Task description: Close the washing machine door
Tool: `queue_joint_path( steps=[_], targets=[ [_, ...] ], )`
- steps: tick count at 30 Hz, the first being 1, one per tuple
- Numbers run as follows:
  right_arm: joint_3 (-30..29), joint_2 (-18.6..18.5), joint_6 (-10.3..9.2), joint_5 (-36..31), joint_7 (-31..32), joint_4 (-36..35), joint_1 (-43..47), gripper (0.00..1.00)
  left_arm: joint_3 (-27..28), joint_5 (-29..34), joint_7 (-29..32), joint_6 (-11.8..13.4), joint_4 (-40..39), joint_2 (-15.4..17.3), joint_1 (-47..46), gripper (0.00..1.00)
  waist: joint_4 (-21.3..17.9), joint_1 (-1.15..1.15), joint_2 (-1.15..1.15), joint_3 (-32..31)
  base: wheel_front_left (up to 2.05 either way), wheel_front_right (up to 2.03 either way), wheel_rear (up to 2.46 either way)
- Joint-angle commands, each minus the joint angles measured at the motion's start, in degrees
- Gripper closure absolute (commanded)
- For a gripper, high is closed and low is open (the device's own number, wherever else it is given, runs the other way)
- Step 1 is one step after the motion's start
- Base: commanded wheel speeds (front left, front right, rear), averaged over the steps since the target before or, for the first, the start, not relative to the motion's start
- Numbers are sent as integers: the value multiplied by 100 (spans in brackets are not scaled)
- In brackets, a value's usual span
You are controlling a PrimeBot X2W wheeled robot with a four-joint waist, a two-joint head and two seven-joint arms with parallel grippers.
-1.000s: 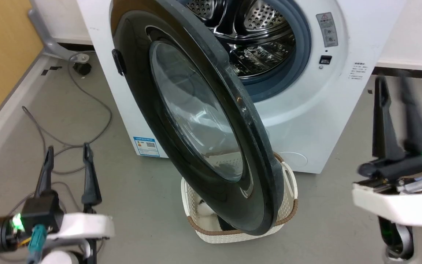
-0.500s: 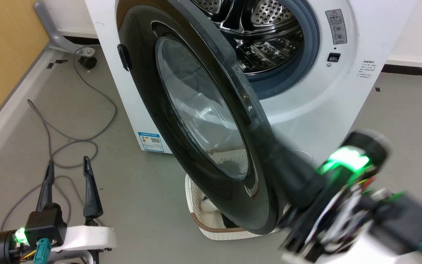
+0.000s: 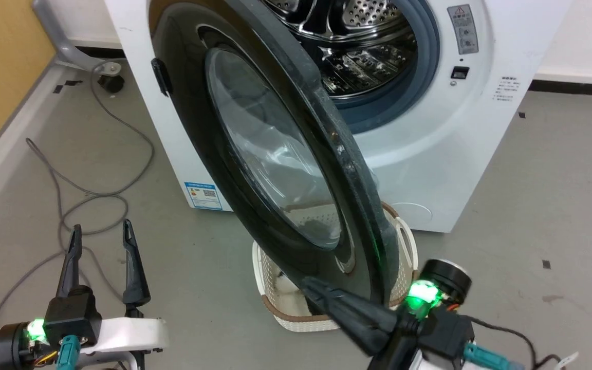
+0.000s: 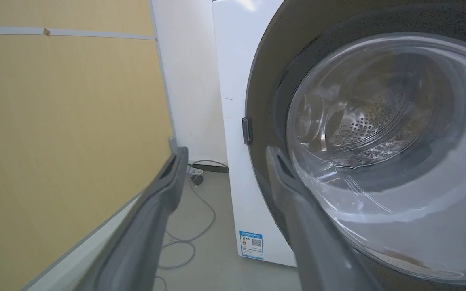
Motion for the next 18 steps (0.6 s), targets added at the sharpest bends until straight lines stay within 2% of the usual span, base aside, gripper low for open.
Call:
queue_joint_path(
  steps=[1,11,18],
  targets=[
    [-104,-55,3,-59,-26,221,110,100,50,65,-25,-37,-18,-40,81,0,-39,0,0,42,0,0,0],
    [-1182,163,3,-256,-26,1063,207,100,130,182,-25,-217,9,-215,-33,0,-107,0,0,248,0,0,0],
    [-2259,360,3,-574,-26,1532,-46,100,89,290,-25,-288,-9,-325,-182,0,-84,0,0,542,0,0,0]
  ],
)
